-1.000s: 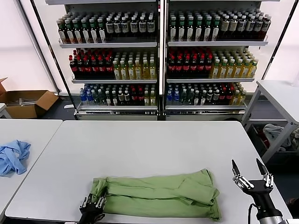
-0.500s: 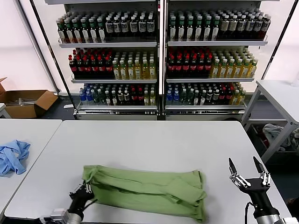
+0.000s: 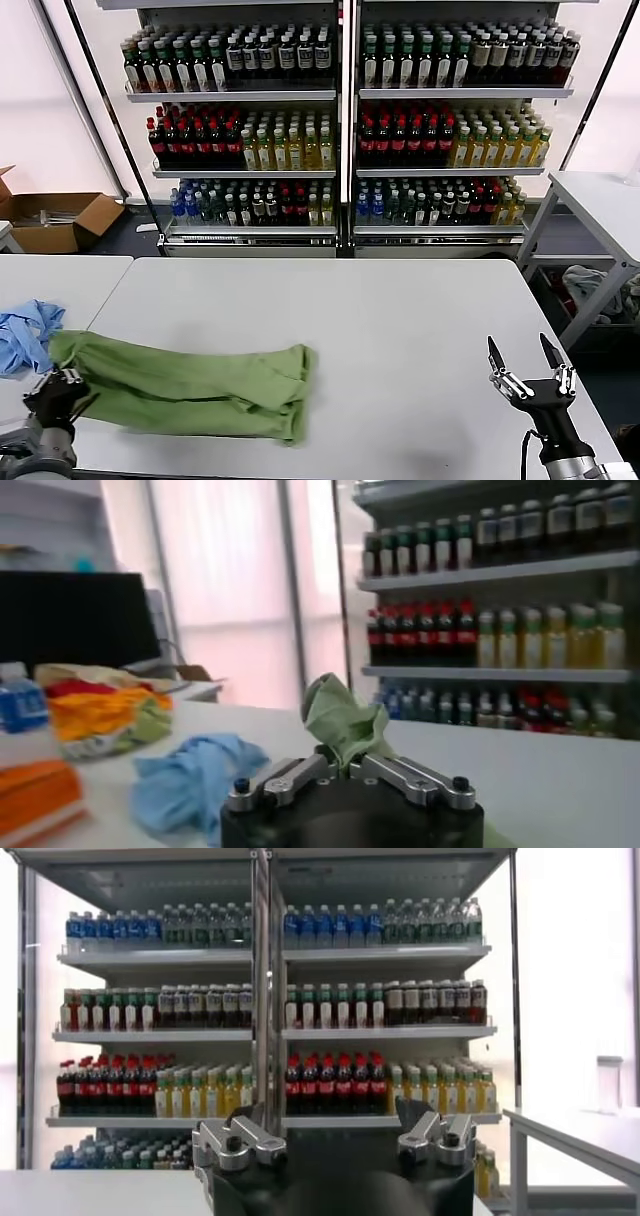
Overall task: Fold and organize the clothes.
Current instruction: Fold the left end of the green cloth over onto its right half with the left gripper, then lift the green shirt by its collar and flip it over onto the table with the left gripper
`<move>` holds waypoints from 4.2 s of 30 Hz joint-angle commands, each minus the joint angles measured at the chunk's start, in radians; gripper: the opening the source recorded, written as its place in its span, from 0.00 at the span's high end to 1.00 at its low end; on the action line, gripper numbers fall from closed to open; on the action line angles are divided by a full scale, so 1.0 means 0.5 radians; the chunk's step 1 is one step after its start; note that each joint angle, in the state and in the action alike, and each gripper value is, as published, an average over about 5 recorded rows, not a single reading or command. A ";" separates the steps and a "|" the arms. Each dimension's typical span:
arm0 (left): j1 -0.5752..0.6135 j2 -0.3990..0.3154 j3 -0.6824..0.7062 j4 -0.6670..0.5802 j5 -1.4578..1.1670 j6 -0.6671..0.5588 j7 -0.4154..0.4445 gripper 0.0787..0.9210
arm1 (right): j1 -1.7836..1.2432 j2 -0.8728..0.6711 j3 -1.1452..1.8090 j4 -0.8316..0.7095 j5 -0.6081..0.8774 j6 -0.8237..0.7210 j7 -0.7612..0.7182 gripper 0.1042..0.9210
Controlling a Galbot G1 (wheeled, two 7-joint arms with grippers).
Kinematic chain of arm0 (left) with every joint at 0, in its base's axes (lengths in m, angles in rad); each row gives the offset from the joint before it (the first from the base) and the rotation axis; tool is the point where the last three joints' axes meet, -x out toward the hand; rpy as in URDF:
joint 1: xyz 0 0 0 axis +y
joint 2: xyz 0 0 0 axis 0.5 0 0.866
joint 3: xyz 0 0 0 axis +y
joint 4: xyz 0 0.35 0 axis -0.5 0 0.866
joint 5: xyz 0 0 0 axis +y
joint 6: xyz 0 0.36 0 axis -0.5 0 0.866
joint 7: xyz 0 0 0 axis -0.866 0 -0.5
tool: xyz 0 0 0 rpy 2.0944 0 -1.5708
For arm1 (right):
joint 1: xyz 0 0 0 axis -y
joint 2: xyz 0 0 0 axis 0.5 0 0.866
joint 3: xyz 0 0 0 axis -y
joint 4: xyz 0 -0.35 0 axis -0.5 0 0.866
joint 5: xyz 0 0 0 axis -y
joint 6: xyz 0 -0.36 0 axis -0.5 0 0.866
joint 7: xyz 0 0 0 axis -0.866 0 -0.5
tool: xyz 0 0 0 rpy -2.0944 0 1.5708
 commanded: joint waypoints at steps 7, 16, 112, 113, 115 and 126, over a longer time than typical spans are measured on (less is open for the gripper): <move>-0.139 -0.056 0.518 -0.206 0.338 -0.158 0.232 0.97 | 0.013 0.019 -0.024 0.001 -0.032 0.002 0.002 0.12; -0.239 -0.091 0.960 -0.119 0.560 -0.142 0.334 0.97 | 0.033 0.031 -0.042 0.006 -0.053 0.000 0.006 0.12; -0.216 -0.063 0.568 0.415 -0.097 0.169 0.760 0.12 | 0.103 0.049 -0.090 -0.038 -0.084 0.031 0.014 0.12; -0.223 -0.058 0.571 0.414 -0.096 0.169 0.765 0.12 | 0.105 0.051 -0.094 -0.040 -0.087 0.032 0.014 0.12; -0.233 -0.044 0.576 0.409 -0.094 0.169 0.779 0.13 | 0.112 0.057 -0.103 -0.042 -0.095 0.033 0.015 0.12; -0.236 -0.003 0.660 0.382 -0.010 0.027 0.747 0.46 | 0.110 0.060 -0.102 -0.034 -0.110 0.032 0.021 0.12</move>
